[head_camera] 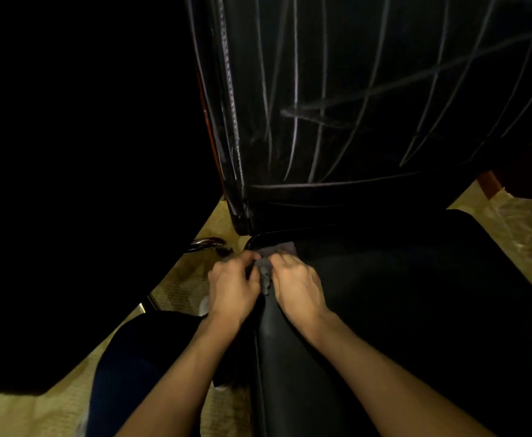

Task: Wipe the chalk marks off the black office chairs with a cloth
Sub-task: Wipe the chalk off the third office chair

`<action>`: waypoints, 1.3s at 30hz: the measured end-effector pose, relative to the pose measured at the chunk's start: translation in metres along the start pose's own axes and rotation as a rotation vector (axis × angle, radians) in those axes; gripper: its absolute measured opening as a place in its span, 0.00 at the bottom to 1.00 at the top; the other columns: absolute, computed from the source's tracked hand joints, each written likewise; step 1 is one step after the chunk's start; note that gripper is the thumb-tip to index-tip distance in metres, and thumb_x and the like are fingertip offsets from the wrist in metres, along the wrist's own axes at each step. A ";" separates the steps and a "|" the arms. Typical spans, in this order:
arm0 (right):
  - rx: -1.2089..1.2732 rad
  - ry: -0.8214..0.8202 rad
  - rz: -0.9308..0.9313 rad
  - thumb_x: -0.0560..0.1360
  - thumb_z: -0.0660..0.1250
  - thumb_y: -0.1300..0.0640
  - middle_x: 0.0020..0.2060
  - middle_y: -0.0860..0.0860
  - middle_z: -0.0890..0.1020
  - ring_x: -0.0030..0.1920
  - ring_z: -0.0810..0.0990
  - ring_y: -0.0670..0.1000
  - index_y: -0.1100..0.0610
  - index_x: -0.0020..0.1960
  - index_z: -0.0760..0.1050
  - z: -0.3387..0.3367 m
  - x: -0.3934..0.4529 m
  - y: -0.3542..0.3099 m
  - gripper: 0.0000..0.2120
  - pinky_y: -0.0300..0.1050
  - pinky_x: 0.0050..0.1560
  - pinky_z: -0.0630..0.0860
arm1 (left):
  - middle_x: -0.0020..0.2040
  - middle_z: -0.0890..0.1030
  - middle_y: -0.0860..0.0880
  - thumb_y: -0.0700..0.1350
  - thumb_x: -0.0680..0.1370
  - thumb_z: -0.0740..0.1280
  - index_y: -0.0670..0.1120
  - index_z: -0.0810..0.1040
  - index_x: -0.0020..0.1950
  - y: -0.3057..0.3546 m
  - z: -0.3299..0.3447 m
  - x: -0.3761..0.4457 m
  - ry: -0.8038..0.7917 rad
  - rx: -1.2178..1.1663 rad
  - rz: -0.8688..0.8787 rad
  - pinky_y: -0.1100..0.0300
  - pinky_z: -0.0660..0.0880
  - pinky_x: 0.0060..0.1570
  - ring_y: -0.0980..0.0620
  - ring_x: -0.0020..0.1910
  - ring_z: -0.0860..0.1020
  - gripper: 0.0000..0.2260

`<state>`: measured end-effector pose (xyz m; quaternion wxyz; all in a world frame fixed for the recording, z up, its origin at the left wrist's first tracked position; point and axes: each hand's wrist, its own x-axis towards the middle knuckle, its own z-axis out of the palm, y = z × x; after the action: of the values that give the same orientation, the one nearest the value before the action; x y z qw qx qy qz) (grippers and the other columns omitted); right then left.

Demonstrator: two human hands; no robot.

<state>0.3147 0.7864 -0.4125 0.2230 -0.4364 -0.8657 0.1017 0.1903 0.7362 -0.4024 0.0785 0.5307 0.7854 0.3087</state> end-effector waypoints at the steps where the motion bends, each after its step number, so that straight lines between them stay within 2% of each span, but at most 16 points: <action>1: -0.011 0.009 -0.008 0.63 0.77 0.67 0.38 0.53 0.82 0.40 0.84 0.54 0.58 0.42 0.78 0.001 -0.003 -0.001 0.11 0.42 0.34 0.79 | 0.47 0.87 0.48 0.45 0.76 0.69 0.52 0.82 0.56 -0.001 -0.001 -0.003 -0.004 0.003 -0.002 0.55 0.78 0.48 0.46 0.46 0.84 0.10; 9: 0.048 -0.020 -0.037 0.64 0.78 0.65 0.42 0.54 0.84 0.44 0.85 0.54 0.58 0.45 0.80 0.002 -0.031 -0.017 0.13 0.43 0.40 0.82 | 0.45 0.86 0.51 0.45 0.77 0.68 0.54 0.82 0.56 -0.009 -0.014 -0.038 -0.014 -0.009 -0.008 0.57 0.77 0.47 0.47 0.46 0.83 0.09; 11: 0.063 -0.041 -0.029 0.67 0.75 0.63 0.42 0.53 0.83 0.44 0.84 0.54 0.57 0.46 0.79 -0.001 -0.036 -0.022 0.09 0.44 0.41 0.80 | 0.45 0.86 0.49 0.44 0.77 0.69 0.52 0.82 0.56 -0.010 -0.018 -0.048 0.004 -0.035 -0.018 0.58 0.76 0.47 0.47 0.46 0.83 0.09; 13: 0.054 -0.025 -0.044 0.70 0.69 0.60 0.42 0.53 0.83 0.43 0.84 0.54 0.57 0.46 0.80 -0.004 -0.039 -0.025 0.05 0.43 0.44 0.77 | 0.49 0.84 0.49 0.41 0.76 0.71 0.49 0.83 0.55 -0.012 -0.019 -0.055 0.006 -0.122 -0.009 0.62 0.73 0.52 0.49 0.50 0.82 0.09; 14: 0.073 -0.024 -0.047 0.71 0.65 0.58 0.42 0.54 0.84 0.44 0.84 0.54 0.58 0.46 0.81 -0.006 -0.042 -0.027 0.08 0.40 0.45 0.74 | 0.52 0.81 0.49 0.39 0.75 0.72 0.48 0.83 0.55 -0.014 -0.020 -0.057 0.010 -0.184 -0.018 0.64 0.71 0.56 0.50 0.53 0.80 0.10; 16: 0.143 -0.002 -0.043 0.73 0.58 0.57 0.45 0.56 0.84 0.46 0.84 0.55 0.62 0.50 0.82 -0.008 -0.049 -0.029 0.16 0.38 0.50 0.72 | 0.57 0.76 0.49 0.42 0.75 0.73 0.49 0.83 0.57 -0.018 -0.018 -0.061 0.019 -0.359 -0.170 0.62 0.70 0.64 0.52 0.59 0.76 0.11; 18: 0.160 0.014 -0.021 0.75 0.59 0.58 0.47 0.57 0.84 0.49 0.83 0.55 0.63 0.53 0.82 -0.008 -0.051 -0.030 0.16 0.38 0.53 0.71 | 0.60 0.76 0.50 0.53 0.75 0.74 0.52 0.79 0.62 -0.021 -0.017 -0.057 0.010 -0.619 -0.484 0.55 0.73 0.66 0.52 0.61 0.76 0.17; 20: 0.155 0.023 -0.012 0.75 0.62 0.60 0.49 0.57 0.84 0.51 0.82 0.54 0.63 0.55 0.82 -0.005 -0.057 -0.034 0.14 0.36 0.57 0.70 | 0.58 0.81 0.51 0.59 0.73 0.74 0.51 0.78 0.63 -0.024 -0.019 -0.053 -0.042 -0.809 -0.710 0.58 0.77 0.58 0.54 0.55 0.80 0.22; 21: 0.147 0.027 -0.013 0.75 0.63 0.60 0.51 0.56 0.84 0.53 0.82 0.54 0.63 0.55 0.82 -0.004 -0.061 -0.037 0.14 0.33 0.61 0.68 | 0.55 0.84 0.50 0.56 0.74 0.75 0.49 0.79 0.61 -0.024 -0.020 -0.052 -0.078 -0.851 -0.740 0.63 0.79 0.51 0.55 0.51 0.82 0.20; 23: 0.140 -0.003 -0.011 0.75 0.65 0.59 0.53 0.55 0.84 0.56 0.82 0.52 0.62 0.57 0.82 -0.003 -0.066 -0.040 0.13 0.31 0.64 0.64 | 0.50 0.86 0.48 0.46 0.75 0.76 0.46 0.81 0.56 -0.026 -0.022 -0.054 -0.139 -0.864 -0.712 0.68 0.77 0.41 0.58 0.44 0.83 0.12; 24: 0.127 -0.016 -0.017 0.75 0.67 0.60 0.54 0.55 0.84 0.57 0.83 0.52 0.61 0.57 0.82 -0.004 -0.068 -0.040 0.13 0.31 0.63 0.65 | 0.49 0.86 0.48 0.43 0.75 0.76 0.47 0.81 0.54 -0.028 -0.024 -0.057 -0.156 -0.874 -0.687 0.69 0.77 0.40 0.59 0.43 0.83 0.09; 27: 0.106 0.011 -0.080 0.74 0.70 0.61 0.54 0.55 0.85 0.56 0.83 0.51 0.61 0.56 0.82 0.000 -0.074 -0.034 0.12 0.33 0.63 0.67 | 0.50 0.85 0.49 0.41 0.76 0.74 0.48 0.79 0.53 -0.033 -0.020 -0.068 -0.208 -0.909 -0.666 0.69 0.76 0.42 0.58 0.45 0.83 0.08; 30: 0.122 0.002 -0.104 0.67 0.77 0.69 0.53 0.56 0.85 0.56 0.83 0.53 0.63 0.56 0.82 -0.001 -0.076 -0.031 0.18 0.35 0.64 0.68 | 0.47 0.85 0.51 0.42 0.78 0.72 0.47 0.80 0.52 -0.028 -0.022 -0.072 -0.227 -0.780 -0.600 0.69 0.76 0.42 0.55 0.47 0.83 0.04; 33: 0.202 -0.091 -0.093 0.71 0.75 0.64 0.54 0.52 0.82 0.56 0.81 0.51 0.60 0.58 0.80 -0.014 -0.073 -0.037 0.16 0.35 0.62 0.70 | 0.42 0.84 0.51 0.41 0.78 0.71 0.48 0.79 0.48 -0.029 -0.037 -0.070 -0.213 -0.774 -0.492 0.64 0.77 0.44 0.52 0.46 0.83 0.03; 36: 0.449 -0.213 0.091 0.77 0.68 0.51 0.57 0.45 0.73 0.58 0.75 0.39 0.51 0.66 0.75 -0.029 -0.051 -0.049 0.18 0.36 0.59 0.74 | 0.41 0.83 0.55 0.39 0.78 0.71 0.51 0.77 0.48 -0.030 -0.061 -0.051 -0.177 -0.715 -0.325 0.68 0.75 0.44 0.60 0.44 0.81 0.07; 39: 0.628 -0.183 0.330 0.75 0.73 0.50 0.60 0.46 0.68 0.54 0.75 0.39 0.51 0.73 0.67 -0.026 -0.020 -0.064 0.29 0.29 0.50 0.74 | 0.43 0.82 0.59 0.38 0.78 0.71 0.54 0.76 0.50 -0.038 -0.077 -0.028 -0.209 -0.655 -0.159 0.66 0.76 0.48 0.60 0.46 0.81 0.11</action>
<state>0.2926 0.7318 -0.3716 0.2484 -0.4696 -0.7267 0.4355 0.1379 0.6711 -0.3682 0.3481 0.4434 0.6712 0.4813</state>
